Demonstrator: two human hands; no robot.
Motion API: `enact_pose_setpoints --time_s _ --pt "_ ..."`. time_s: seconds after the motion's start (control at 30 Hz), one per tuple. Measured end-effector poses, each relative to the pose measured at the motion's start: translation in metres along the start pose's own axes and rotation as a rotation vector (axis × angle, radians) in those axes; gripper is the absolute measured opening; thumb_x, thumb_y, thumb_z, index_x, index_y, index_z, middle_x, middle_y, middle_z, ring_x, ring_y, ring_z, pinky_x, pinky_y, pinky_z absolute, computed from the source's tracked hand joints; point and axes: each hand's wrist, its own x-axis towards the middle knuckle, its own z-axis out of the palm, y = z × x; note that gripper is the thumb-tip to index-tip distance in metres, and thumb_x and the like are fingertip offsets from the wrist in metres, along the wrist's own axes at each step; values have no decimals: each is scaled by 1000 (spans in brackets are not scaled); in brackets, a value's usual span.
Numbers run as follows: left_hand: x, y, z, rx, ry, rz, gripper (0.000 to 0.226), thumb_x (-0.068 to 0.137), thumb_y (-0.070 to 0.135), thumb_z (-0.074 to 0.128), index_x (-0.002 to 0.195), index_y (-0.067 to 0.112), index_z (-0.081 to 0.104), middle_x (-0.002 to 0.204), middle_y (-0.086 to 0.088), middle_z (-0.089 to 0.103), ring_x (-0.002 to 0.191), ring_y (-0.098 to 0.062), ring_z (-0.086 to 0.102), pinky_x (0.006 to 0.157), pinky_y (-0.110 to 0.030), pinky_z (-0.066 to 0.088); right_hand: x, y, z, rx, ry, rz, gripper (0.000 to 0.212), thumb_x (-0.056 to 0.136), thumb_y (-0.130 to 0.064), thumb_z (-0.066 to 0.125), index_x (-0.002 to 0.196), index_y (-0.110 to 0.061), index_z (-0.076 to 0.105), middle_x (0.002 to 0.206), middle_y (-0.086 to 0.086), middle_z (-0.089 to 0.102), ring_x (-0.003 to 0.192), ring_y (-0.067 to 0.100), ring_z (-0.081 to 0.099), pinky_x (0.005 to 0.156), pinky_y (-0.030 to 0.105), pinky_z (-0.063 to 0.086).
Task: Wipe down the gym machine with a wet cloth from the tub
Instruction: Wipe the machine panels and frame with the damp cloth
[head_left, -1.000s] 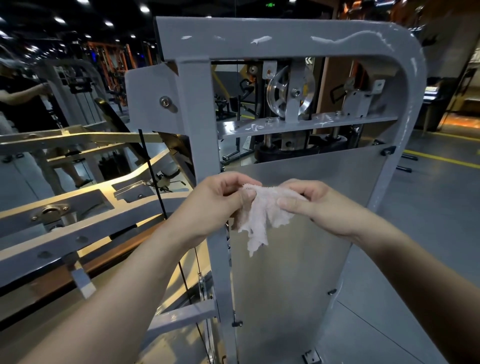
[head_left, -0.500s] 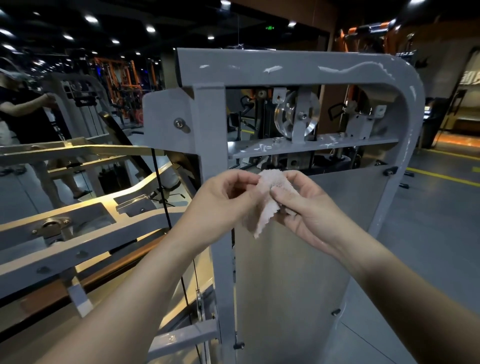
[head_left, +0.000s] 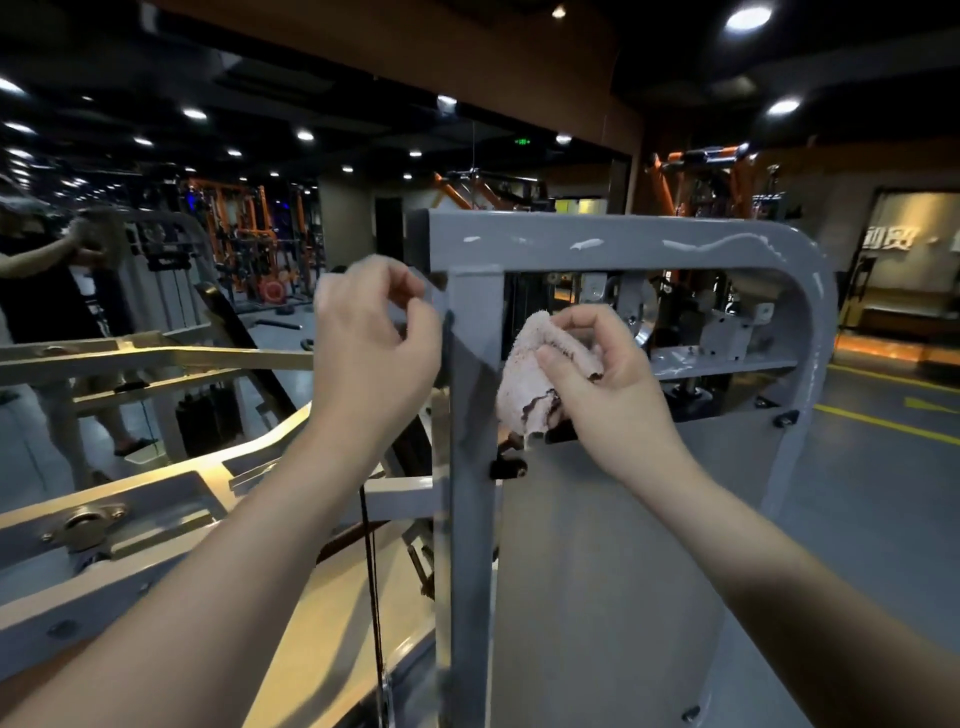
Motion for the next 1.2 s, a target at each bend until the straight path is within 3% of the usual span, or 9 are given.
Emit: enact_pose_setpoints --time_s 0.1,0.17,0.37,0.53,0.67,0.83,0.97,1.1,1.2 --pt "35 -12 2 69 89 84 15 99 27 47 106 19 56 103 8 49 108 -16 44 86 -24 38 12 -17 7 -165 75 -207 27 97 -13 66 117 -32 65 112 -8 58 110 -3 55 92 12 44" --pt "56 -17 7 79 74 66 22 104 33 40 109 18 55 109 3 50 106 -15 44 88 -31 41 21 -25 13 -300 159 -350 27 97 -11 67 121 -22 70 113 0 55 108 -2 53 91 6 40" --pt "67 -31 31 103 64 64 37 109 42 26 118 21 55 109 5 53 98 -15 54 78 -38 46 40 -36 38 -550 331 -592 36 94 -5 66 130 -11 67 124 13 53 105 10 51 90 6 43" --pt "66 -36 36 196 123 68 43 108 41 23 121 22 59 110 4 59 95 -15 56 70 -30 33 59 -30 61 -708 321 -708 39 95 -1 63 133 -7 65 121 15 60 104 27 59 88 32 53" --pt "64 -42 37 179 130 99 44 108 40 24 127 21 60 114 2 61 100 -16 57 73 -30 32 65 -14 67 -893 327 -790 43 93 6 57 136 -1 63 118 15 56 96 32 53 85 33 47" --pt "64 -45 38 184 132 111 45 109 40 24 131 21 58 118 2 61 100 -14 57 73 -28 31 68 -20 65 -924 367 -738 41 90 10 61 129 0 66 105 17 59 90 30 52 80 34 47" --pt "64 -46 39 187 134 114 47 109 40 24 133 20 59 120 1 61 102 -15 58 74 -28 32 59 -15 65 -949 296 -746 43 89 12 60 131 2 64 104 17 59 89 25 44 81 25 36" --pt "63 -46 40 204 151 104 48 109 40 24 136 21 59 123 1 62 103 -16 59 73 -27 31 69 -21 48 -948 354 -662 36 92 5 63 128 0 65 101 15 57 89 24 47 76 27 40" --pt "63 -46 39 207 152 109 48 109 39 24 136 19 58 123 0 62 99 -17 61 70 -28 31 65 -25 65 -924 340 -681 38 91 7 56 128 3 64 102 16 56 89 21 43 80 20 29"
